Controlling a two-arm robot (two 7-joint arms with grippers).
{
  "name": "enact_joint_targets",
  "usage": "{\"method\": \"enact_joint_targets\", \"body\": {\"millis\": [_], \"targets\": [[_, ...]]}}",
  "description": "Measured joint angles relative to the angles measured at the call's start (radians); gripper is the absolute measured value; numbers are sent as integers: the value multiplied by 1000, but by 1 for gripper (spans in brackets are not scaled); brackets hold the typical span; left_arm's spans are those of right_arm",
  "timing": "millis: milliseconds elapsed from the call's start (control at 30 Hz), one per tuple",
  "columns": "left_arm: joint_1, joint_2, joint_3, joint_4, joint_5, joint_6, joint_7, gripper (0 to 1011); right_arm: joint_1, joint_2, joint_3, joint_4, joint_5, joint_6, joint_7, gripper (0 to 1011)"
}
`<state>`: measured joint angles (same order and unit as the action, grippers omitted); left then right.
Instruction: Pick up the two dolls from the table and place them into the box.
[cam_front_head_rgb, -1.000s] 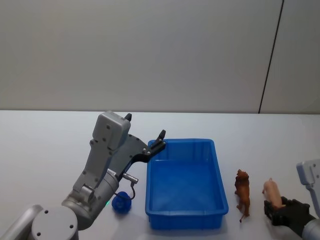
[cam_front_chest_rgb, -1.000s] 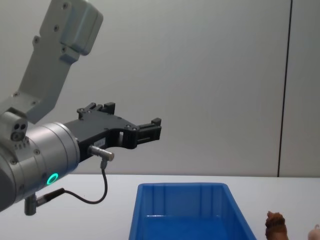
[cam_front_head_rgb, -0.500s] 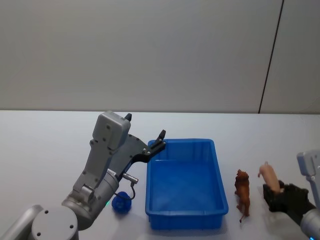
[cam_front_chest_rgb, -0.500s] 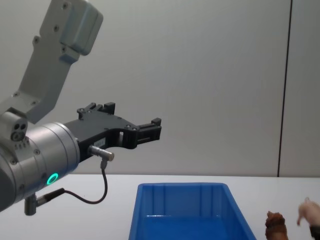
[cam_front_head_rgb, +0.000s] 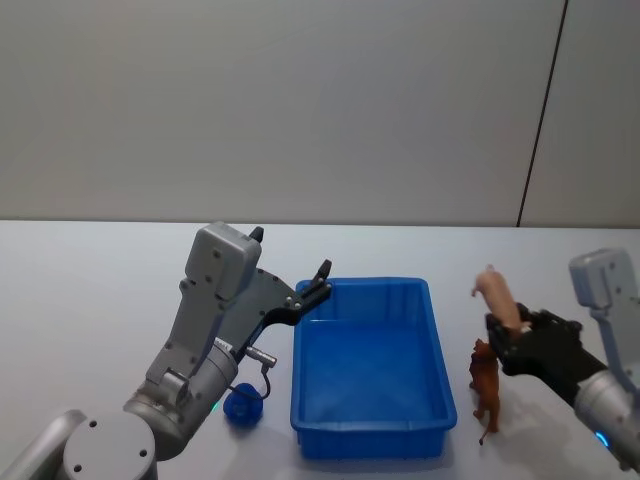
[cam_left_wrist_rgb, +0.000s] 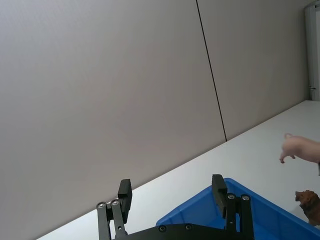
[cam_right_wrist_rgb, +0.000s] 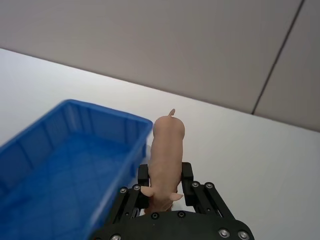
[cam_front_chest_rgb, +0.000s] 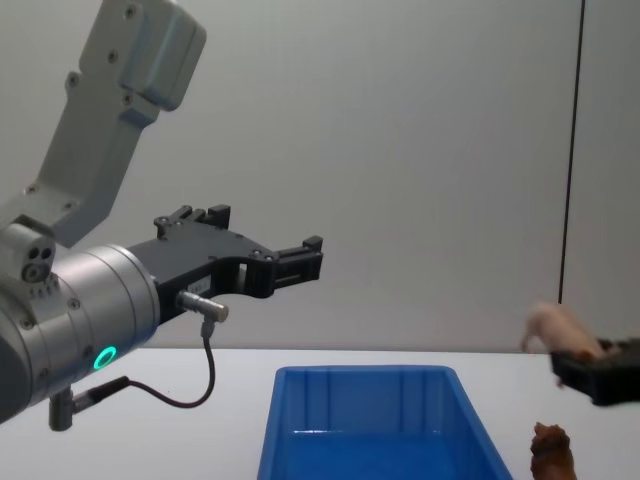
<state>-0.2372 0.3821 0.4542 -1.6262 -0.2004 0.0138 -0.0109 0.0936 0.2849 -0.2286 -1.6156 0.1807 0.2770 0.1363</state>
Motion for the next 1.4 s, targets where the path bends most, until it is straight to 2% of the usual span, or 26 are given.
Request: {"method": "enact_joint_targets", "body": {"millis": [300, 633, 700, 767, 800, 833, 867, 1067, 1200, 1300, 1400], "targets": [[0, 0, 0, 0, 0, 0, 0, 1001, 38, -31, -31, -11, -34, 31, 91, 361], [0, 0, 0, 0, 0, 0, 0, 1001, 68, -79, -85, 35, -84, 82, 169, 363], [0, 0, 0, 0, 0, 0, 0, 1001, 71, -84, -92, 42, -88, 86, 176, 471], [0, 0, 0, 0, 0, 0, 0, 1001, 73, -88, -95, 46, -91, 89, 181, 471], [0, 0, 0, 0, 0, 0, 0, 1001, 74, -92, -100, 52, -93, 92, 186, 534], [0, 0, 0, 0, 0, 0, 0, 1001, 75, -93, -102, 54, -94, 93, 187, 545], [0, 0, 0, 0, 0, 0, 0, 1001, 76, -96, -104, 57, -95, 94, 189, 613], [0, 0, 0, 0, 0, 0, 0, 1001, 76, -99, -108, 63, -93, 90, 189, 771], [0, 0, 0, 0, 0, 0, 0, 1001, 73, -98, -104, 63, -83, 82, 176, 914], [0, 0, 0, 0, 0, 0, 0, 1001, 66, -90, -95, 57, -68, 74, 156, 987], [0, 0, 0, 0, 0, 0, 0, 1001, 61, -84, -88, 51, -55, 70, 140, 1001]]}}
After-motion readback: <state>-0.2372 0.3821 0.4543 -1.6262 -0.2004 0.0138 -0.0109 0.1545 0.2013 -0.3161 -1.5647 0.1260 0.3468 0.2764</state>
